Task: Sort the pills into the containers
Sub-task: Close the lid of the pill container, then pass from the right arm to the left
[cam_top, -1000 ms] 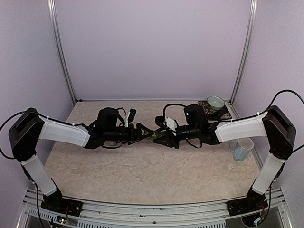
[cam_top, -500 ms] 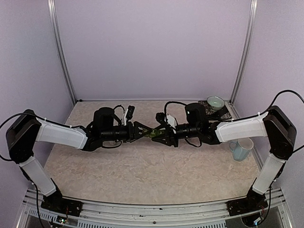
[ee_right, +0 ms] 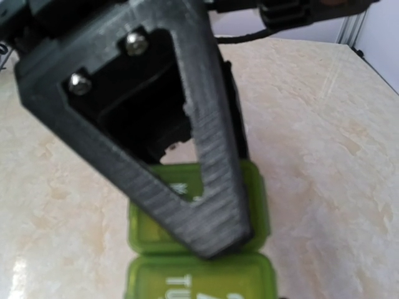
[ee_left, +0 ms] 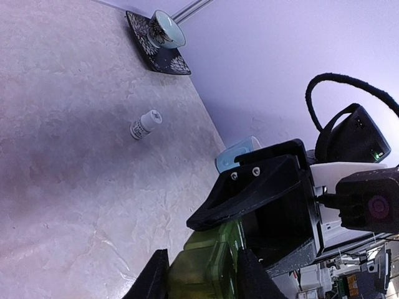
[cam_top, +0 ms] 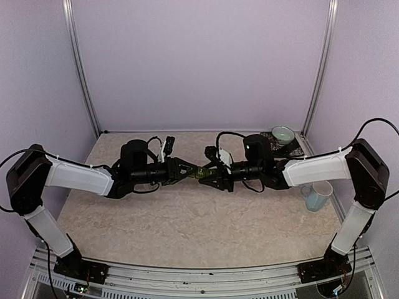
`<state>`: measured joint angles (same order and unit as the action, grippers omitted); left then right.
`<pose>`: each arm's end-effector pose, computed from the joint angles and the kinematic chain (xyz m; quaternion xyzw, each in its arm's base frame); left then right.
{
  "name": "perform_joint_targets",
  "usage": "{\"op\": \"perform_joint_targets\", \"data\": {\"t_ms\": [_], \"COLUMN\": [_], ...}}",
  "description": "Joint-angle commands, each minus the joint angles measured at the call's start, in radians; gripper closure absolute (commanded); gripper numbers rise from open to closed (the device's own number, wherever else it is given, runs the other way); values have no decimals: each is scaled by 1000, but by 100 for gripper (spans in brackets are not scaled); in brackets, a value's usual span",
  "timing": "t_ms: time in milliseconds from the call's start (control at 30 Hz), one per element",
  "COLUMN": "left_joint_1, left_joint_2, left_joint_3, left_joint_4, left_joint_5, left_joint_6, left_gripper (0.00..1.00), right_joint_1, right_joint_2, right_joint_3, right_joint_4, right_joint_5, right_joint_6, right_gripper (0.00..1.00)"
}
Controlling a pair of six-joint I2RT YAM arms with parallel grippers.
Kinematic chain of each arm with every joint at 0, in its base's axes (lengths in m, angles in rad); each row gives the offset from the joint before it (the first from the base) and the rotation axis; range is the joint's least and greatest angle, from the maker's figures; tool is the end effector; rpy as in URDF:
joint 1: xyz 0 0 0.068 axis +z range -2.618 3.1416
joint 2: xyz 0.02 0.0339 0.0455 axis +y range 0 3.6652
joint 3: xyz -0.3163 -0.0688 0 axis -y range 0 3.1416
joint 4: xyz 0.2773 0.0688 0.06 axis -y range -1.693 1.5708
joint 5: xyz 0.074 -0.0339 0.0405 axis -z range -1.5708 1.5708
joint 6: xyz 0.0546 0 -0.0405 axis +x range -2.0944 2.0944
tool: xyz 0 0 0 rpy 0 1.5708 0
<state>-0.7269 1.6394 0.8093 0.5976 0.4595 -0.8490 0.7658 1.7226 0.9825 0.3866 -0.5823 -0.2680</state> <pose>0.2774 -0.2791 0.2366 0.0944 0.7709 -0.5542 0.2994 0.2857 0.3164 0.2421 -0.5311 0.6021 0.3632 0.4728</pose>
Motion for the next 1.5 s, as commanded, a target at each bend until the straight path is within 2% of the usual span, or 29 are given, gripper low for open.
{"op": "perform_joint_targets", "data": {"t_ms": [0, 133, 200, 300, 767, 900, 967, 1100, 1167, 1333, 1467], "left_joint_1": [-9, -10, -11, -18, -25, -27, -26, -26, -26, -25, -23], "left_joint_2": [-31, -40, -44, -42, -38, -31, -29, -34, -37, -52, -61], "left_joint_3": [-9, -6, 0, 14, 6, 6, 4, -1, -3, -5, -7], "left_joint_4": [4, -1, -14, -40, -18, -8, -1, 13, 11, 8, 5], "left_joint_5": [16, 11, 8, 6, -7, -2, -2, -7, -8, -14, -18], "left_joint_6": [27, 27, 30, 40, 23, 15, 10, 0, 0, 1, 2], "left_gripper": [63, 43, 38, 37, 60, 64, 65, 67, 67, 67, 68], "right_joint_1": [2, 3, 4, 4, 9, 13, 15, 16, 17, 17, 17], "right_joint_2": [-39, -35, -31, -32, -35, -35, -37, -43, -49, -59, -59], "right_joint_3": [13, 27, 33, 34, 18, 15, 16, 9, 2, -5, -24], "right_joint_4": [37, 10, -9, -21, -34, -36, -40, -36, -33, -58, -60], "right_joint_5": [-4, -22, -25, -21, 0, 5, 10, 15, 16, 28, 42], "right_joint_6": [27, 25, 19, 12, -14, -20, -23, -20, -17, -27, -31], "right_gripper": [84, 84, 84, 84, 81, 78, 74, 49, 43, 36, 36]}}
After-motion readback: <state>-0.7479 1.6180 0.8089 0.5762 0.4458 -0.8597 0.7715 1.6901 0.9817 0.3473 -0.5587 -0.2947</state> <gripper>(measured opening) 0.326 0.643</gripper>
